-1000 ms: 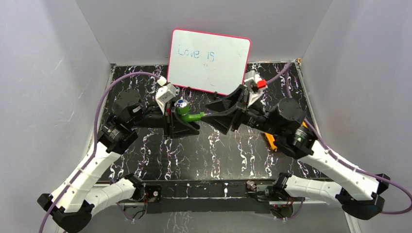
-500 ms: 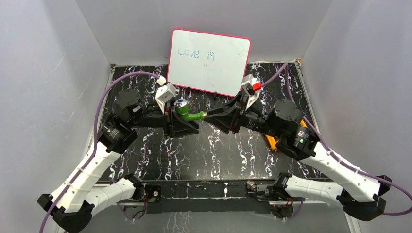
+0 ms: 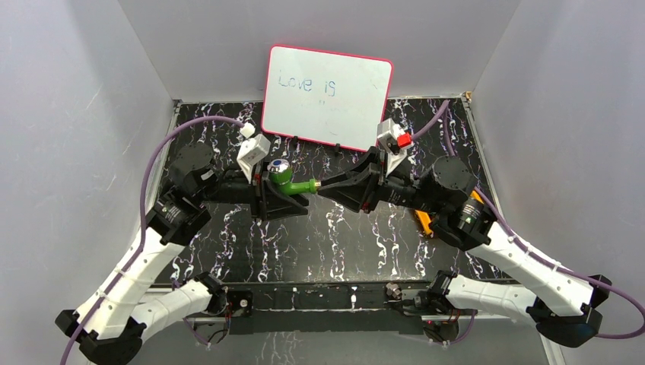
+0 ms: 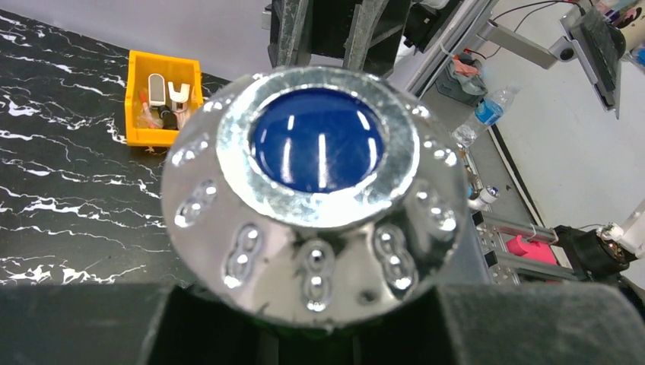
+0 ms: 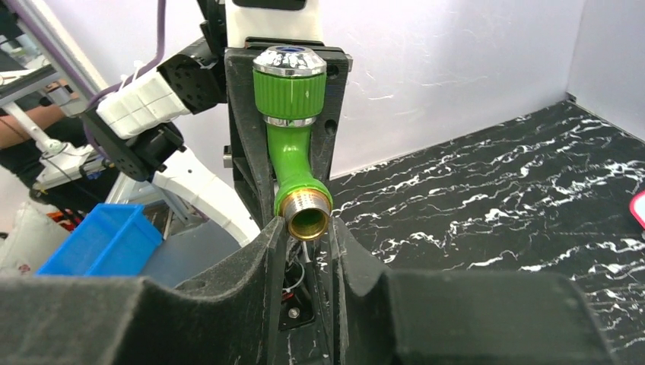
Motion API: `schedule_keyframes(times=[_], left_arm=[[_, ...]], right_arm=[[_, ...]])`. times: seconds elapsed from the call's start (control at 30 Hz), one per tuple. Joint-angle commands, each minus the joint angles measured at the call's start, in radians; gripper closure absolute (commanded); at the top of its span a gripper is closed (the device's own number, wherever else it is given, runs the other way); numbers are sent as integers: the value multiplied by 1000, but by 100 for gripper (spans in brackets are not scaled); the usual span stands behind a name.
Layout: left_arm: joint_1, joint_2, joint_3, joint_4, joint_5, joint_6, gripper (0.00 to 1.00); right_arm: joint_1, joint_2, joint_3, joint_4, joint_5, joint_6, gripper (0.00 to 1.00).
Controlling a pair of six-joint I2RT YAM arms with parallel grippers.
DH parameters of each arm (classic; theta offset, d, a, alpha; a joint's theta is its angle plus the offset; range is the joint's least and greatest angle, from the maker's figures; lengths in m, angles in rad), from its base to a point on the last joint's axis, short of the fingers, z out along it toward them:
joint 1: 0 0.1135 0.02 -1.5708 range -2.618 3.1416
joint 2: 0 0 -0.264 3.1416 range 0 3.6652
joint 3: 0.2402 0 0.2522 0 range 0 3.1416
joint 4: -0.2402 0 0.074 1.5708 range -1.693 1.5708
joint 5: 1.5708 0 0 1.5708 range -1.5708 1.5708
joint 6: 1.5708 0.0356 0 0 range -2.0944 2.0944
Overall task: Install the water faucets
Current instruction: Adjust the adaptor at the center of the board.
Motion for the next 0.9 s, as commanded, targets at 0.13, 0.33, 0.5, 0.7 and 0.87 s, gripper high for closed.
schedule_keyframes(times=[0.13,0.33,0.5,0.7,0.87], left_arm=[[-7,-4,20,-28,-42,42,100],[-7,-8,50,-170,-165,117,100],[-7,-11,32,-187,-215,112,100],[-7,-14,12,-187,-221,102,100],[-7,-21,1,-186,-223,94,100]], right_arm=[[17,-18,24,-82,176,0,56],[17,-73,8,-509,731,209,48],[17,-74,-72,-818,823,485,48],[17,90,-97,-1099,682,594,30],[37,247,-105,-1217,583,560,20]])
